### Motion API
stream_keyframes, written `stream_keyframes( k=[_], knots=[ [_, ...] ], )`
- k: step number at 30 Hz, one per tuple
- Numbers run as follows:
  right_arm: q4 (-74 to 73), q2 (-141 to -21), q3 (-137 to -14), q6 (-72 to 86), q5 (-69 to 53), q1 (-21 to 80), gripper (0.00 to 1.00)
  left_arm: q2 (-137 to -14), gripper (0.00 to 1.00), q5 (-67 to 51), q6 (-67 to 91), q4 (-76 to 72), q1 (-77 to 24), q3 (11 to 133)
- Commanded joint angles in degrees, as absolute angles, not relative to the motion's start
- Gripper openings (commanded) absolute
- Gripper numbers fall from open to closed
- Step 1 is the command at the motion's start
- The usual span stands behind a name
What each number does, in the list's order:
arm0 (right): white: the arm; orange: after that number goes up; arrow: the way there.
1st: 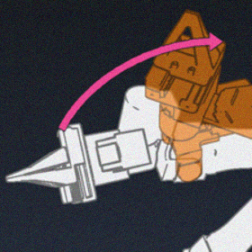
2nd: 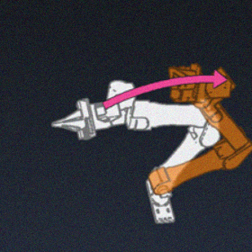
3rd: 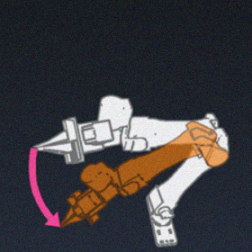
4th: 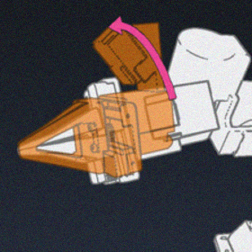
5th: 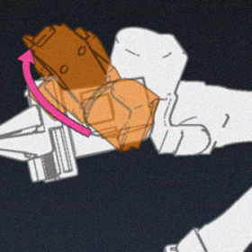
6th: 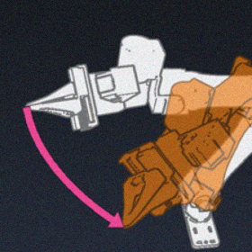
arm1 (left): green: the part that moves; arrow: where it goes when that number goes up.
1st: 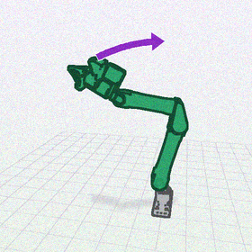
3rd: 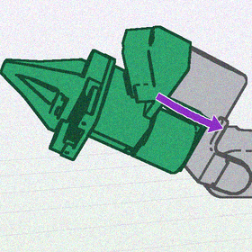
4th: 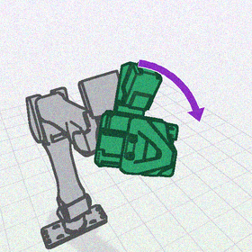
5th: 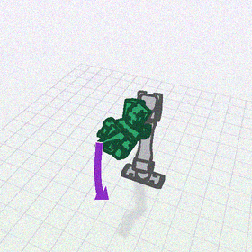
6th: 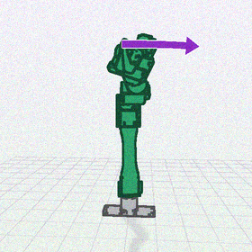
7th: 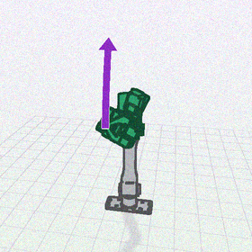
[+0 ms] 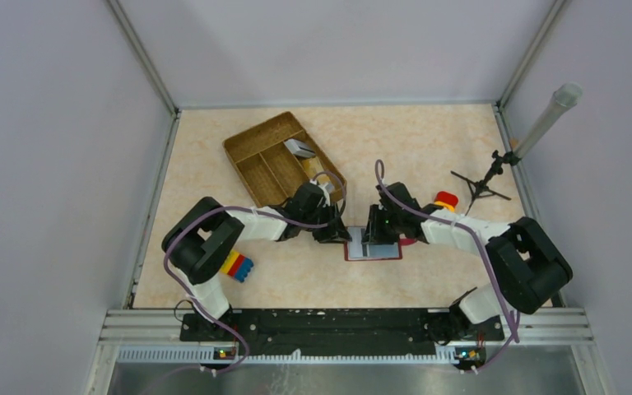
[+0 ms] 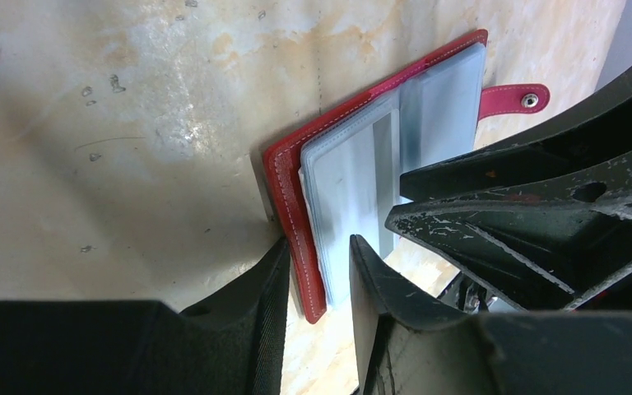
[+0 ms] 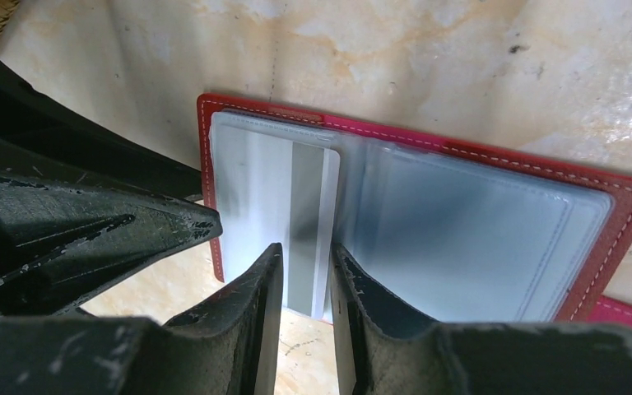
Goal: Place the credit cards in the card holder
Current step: Insert the credit card into the card holder, then pick up the credit card from the storage box.
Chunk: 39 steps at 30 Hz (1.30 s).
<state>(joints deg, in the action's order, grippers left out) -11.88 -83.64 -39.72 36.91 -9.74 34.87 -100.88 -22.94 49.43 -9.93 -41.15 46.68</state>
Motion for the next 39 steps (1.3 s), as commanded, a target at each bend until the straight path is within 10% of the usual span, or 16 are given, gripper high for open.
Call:
stream_keyframes(
  k=[1, 10, 23, 39],
  knots=[
    [-8.5, -84.2, -40.1, 37.8, -10.3, 36.2, 0.26, -101.3, 0.33, -24.1, 49.5, -12.7, -41.7, 47.8],
    [-10.3, -81.8, -41.1, 37.4, -7.8, 36.3, 0.27, -98.2, 0.35, -22.0, 47.5, -9.2, -42.0, 48.9],
    [-18.7, -80.6, -62.7, 23.5, -2.4, 34.6, 0.58, -81.2, 0.94, -19.6, 31.7, 23.2, -31.6, 61.2],
    [-12.9, -110.8, -91.6, 14.5, -9.6, 36.5, 0.66, -84.1, 0.98, -18.2, 22.7, 36.0, -2.3, 67.0]
  ],
)
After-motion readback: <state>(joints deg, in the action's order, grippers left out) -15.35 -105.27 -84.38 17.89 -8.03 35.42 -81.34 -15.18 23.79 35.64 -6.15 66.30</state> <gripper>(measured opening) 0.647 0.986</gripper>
